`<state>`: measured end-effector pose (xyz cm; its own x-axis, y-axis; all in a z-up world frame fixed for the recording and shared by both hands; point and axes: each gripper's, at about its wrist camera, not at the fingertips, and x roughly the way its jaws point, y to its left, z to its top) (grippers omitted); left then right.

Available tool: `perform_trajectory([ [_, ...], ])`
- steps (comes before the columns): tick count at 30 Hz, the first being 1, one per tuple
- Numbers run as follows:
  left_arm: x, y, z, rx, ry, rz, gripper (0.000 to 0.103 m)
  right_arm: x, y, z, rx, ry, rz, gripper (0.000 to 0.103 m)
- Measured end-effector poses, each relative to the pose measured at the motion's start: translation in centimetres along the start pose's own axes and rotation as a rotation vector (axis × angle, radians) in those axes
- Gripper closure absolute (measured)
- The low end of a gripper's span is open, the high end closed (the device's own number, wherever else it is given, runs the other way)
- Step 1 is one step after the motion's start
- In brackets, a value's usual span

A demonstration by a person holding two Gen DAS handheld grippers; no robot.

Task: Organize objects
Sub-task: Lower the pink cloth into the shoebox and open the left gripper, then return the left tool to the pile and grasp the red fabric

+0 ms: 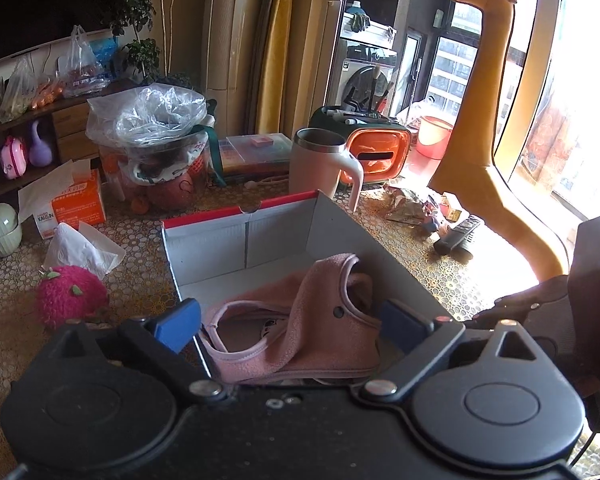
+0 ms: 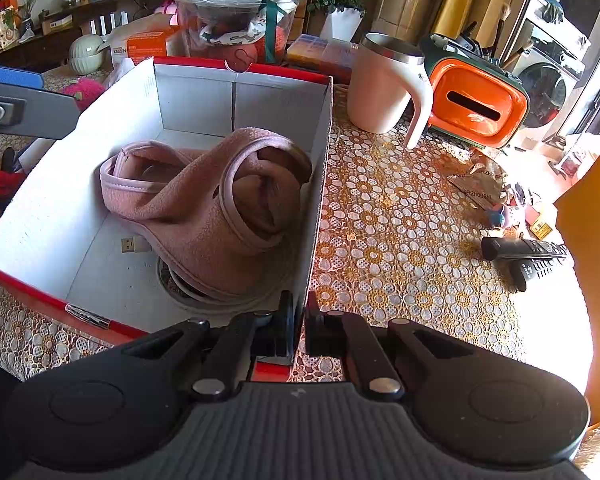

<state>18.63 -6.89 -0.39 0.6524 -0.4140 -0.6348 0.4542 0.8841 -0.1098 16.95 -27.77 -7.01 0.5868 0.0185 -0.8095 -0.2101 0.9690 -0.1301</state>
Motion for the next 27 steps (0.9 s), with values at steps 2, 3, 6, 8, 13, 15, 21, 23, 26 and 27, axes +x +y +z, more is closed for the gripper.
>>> perform_trajectory([
  [2,-0.9,0.4,-0.1,-0.006,-0.013,0.007,0.002,0.0,0.0,0.0,0.001,0.000,0.000,0.098],
  [3,-1.4,0.6,-0.2,-0.010,-0.020,0.014,0.001,0.0,0.0,0.0,0.001,0.000,-0.001,0.098],
  [6,-2.7,1.4,-0.6,-0.027,-0.034,0.028,0.001,-0.1,0.0,-0.1,-0.002,0.003,-0.003,0.098],
  [8,-3.4,2.1,-1.0,-0.039,-0.035,0.046,0.001,-0.1,0.0,-0.2,-0.002,0.003,-0.003,0.098],
  [13,-4.8,3.9,-2.3,-0.071,-0.032,0.093,0.001,-0.1,0.1,-0.1,-0.001,0.003,-0.002,0.098],
  [15,-5.2,4.7,-3.1,-0.095,-0.029,0.106,0.001,-0.1,0.1,-0.1,-0.002,0.003,-0.002,0.098],
  [21,-5.2,7.1,-5.5,-0.156,-0.010,0.143,0.001,-0.3,0.2,-0.2,-0.006,0.004,-0.001,0.098],
  [23,-4.8,7.7,-6.3,-0.160,-0.011,0.141,0.001,-0.3,0.2,-0.2,-0.007,0.004,-0.001,0.098],
  [26,-3.9,8.5,-7.4,-0.161,0.008,0.166,0.001,-0.3,0.2,-0.2,-0.006,0.004,-0.002,0.098],
  [27,-3.6,8.7,-7.7,-0.160,0.011,0.174,0.001,-0.3,0.2,-0.2,-0.007,0.005,-0.002,0.098],
])
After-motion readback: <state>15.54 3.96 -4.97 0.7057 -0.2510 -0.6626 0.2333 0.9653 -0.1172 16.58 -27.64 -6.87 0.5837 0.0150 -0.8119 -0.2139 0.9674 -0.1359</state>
